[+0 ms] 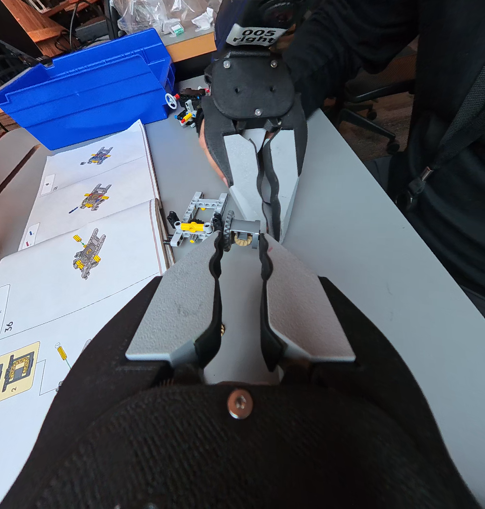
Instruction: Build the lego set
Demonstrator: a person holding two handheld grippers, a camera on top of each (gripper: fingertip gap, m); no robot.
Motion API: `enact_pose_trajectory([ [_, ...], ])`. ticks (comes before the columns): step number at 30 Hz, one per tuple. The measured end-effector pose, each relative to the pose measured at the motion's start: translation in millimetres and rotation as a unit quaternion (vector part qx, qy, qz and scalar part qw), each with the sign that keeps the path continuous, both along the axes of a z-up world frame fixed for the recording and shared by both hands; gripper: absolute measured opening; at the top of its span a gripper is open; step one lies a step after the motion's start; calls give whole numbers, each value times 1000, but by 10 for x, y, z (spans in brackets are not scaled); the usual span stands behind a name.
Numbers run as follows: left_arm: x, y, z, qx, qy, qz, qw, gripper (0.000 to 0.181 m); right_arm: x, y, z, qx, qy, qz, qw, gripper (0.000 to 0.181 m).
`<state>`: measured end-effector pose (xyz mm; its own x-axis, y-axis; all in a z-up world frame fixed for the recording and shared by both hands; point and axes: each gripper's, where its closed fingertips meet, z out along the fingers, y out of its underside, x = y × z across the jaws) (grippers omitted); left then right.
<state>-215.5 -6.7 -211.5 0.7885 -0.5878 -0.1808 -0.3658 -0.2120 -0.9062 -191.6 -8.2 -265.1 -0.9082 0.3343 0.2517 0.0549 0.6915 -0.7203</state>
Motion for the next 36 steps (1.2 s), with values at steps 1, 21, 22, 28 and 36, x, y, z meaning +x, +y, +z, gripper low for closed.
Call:
enact_pose_trajectory([
  [1, -1, 0, 1, 0, 0, 0, 1000, 23, 1, -3, 6, -1, 2, 0, 1000, 6],
  [21, -8, 2, 9, 0, -3, 1, 1000, 23, -6, -12, 56, -17, 2, 0, 1000, 2],
  [22, -8, 1, 9, 0, -4, 1, 1000, 23, -9, -10, 57, -18, 3, 0, 1000, 2],
  [28, -6, 1, 5, 0, -2, 1, 1000, 23, -30, 9, 42, -18, -8, -6, 1000, 10],
  [36, -4, 2, 1, -1, 0, 0, 1000, 23, -28, 21, -10, -9, -27, -7, 1000, 11],
])
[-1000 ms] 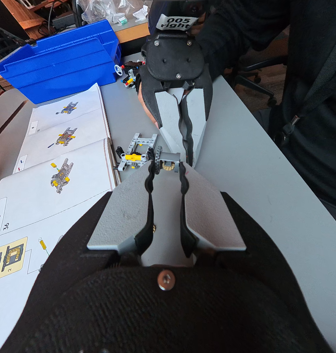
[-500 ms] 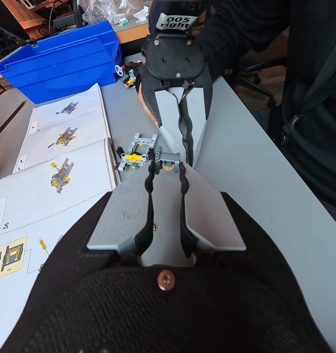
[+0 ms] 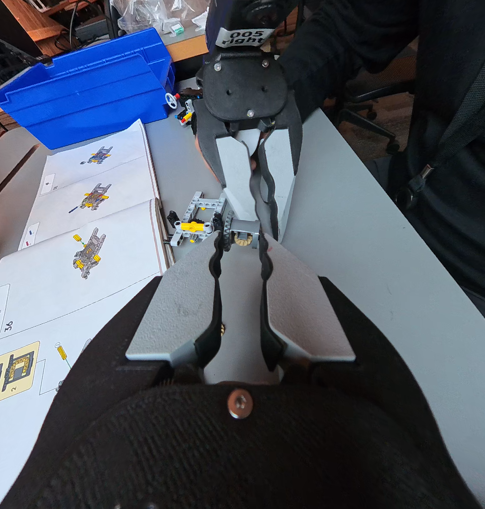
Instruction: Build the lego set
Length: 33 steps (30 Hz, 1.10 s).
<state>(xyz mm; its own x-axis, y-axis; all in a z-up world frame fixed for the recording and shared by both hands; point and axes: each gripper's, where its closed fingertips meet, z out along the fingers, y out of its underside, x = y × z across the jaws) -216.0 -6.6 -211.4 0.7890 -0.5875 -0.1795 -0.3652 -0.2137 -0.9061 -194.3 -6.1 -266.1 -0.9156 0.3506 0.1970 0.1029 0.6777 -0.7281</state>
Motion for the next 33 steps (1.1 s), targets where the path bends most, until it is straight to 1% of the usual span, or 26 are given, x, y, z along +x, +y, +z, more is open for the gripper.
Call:
enact_pose_trajectory([
  [5, 0, 0, 0, 0, 0, 0, 1000, 23, 10, -5, -5, 6, 9, 4, 1000, 6],
  [33, 5, -1, -12, 1, 5, 1, 1000, 23, -10, -7, 85, -12, 39, 4, 999, 4],
])
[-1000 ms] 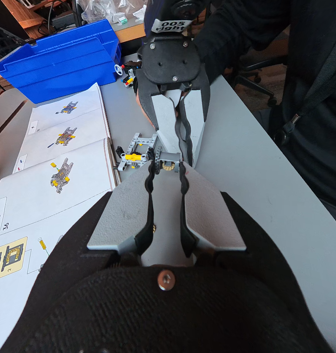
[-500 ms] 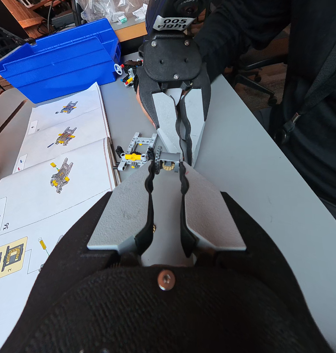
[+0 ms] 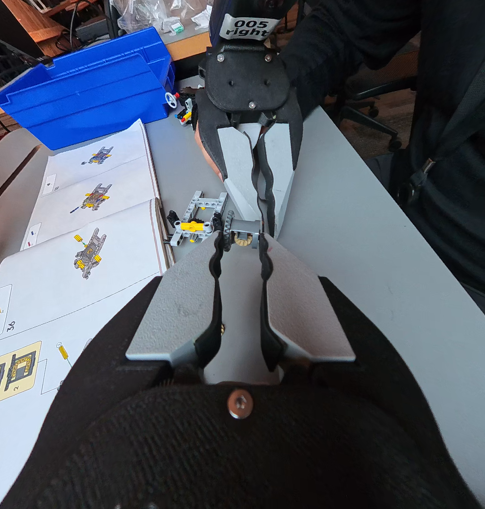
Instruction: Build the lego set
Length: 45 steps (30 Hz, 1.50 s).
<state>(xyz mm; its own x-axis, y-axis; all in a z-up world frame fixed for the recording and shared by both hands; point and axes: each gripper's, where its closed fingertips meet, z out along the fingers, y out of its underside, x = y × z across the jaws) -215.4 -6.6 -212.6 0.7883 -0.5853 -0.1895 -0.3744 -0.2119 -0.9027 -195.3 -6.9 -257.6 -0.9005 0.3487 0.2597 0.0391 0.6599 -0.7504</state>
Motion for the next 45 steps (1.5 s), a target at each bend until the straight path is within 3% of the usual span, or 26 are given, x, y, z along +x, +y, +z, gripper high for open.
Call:
enact_pose_trajectory([
  [13, -66, 59, 82, 14, -18, 26, 999, 23, -14, -18, 78, -17, 20, 2, 1000, 3],
  [20, -216, 214, 310, 20, -63, 55, 996, 23, -70, -14, 189, -50, 32, -7, 998, 1],
  [25, -255, 373, 369, 9, -45, 49, 998, 23, -86, 10, 260, -79, 26, -12, 996, 1],
  [33, -290, 379, 333, 35, -59, 80, 994, 23, -110, 16, 353, -106, 37, -10, 994, 1],
  [38, -305, 373, 342, 27, -53, 92, 994, 22, -180, 94, 556, -137, 89, -28, 986, 0],
  [45, -294, 386, 226, 17, -23, 95, 995, 23, -241, 201, 632, -174, 70, -49, 981, 0],
])
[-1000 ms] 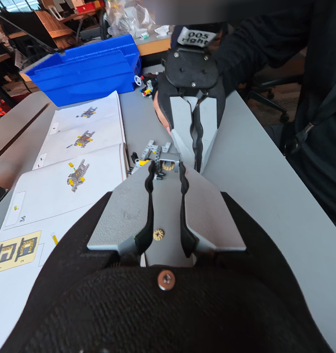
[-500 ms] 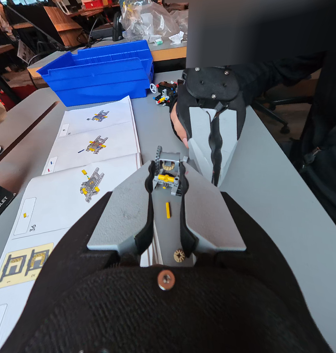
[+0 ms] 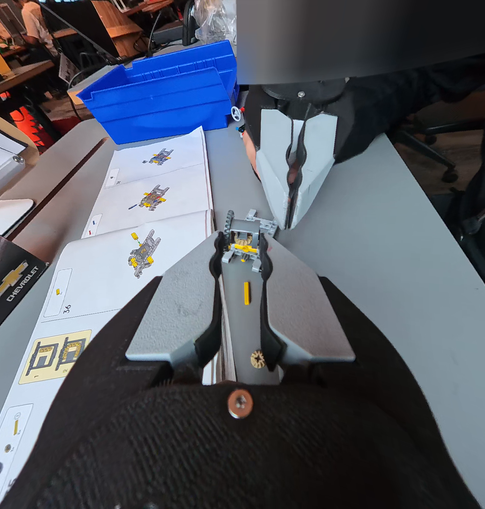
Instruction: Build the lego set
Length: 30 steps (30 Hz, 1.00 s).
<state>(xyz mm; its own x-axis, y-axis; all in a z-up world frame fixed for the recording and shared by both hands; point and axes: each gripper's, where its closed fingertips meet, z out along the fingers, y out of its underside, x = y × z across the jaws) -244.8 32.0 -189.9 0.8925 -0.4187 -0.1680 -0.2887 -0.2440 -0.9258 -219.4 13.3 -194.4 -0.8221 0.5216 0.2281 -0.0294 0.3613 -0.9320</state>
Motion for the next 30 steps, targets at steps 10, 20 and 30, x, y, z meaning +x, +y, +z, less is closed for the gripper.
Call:
enact_pose_trajectory([
  [10, -33, 0, 8, 4, -1, 5, 1000, 23, 24, 13, 8, 2, 5, -2, 1000, 0],
  [20, 33, -26, 9, 8, 6, -15, 1000, 23, 35, 5, -3, 5, 4, -1, 1000, 0],
  [30, 44, -31, 11, 8, 9, -18, 1000, 23, 42, 2, -4, 5, 4, 1, 1000, 0],
])
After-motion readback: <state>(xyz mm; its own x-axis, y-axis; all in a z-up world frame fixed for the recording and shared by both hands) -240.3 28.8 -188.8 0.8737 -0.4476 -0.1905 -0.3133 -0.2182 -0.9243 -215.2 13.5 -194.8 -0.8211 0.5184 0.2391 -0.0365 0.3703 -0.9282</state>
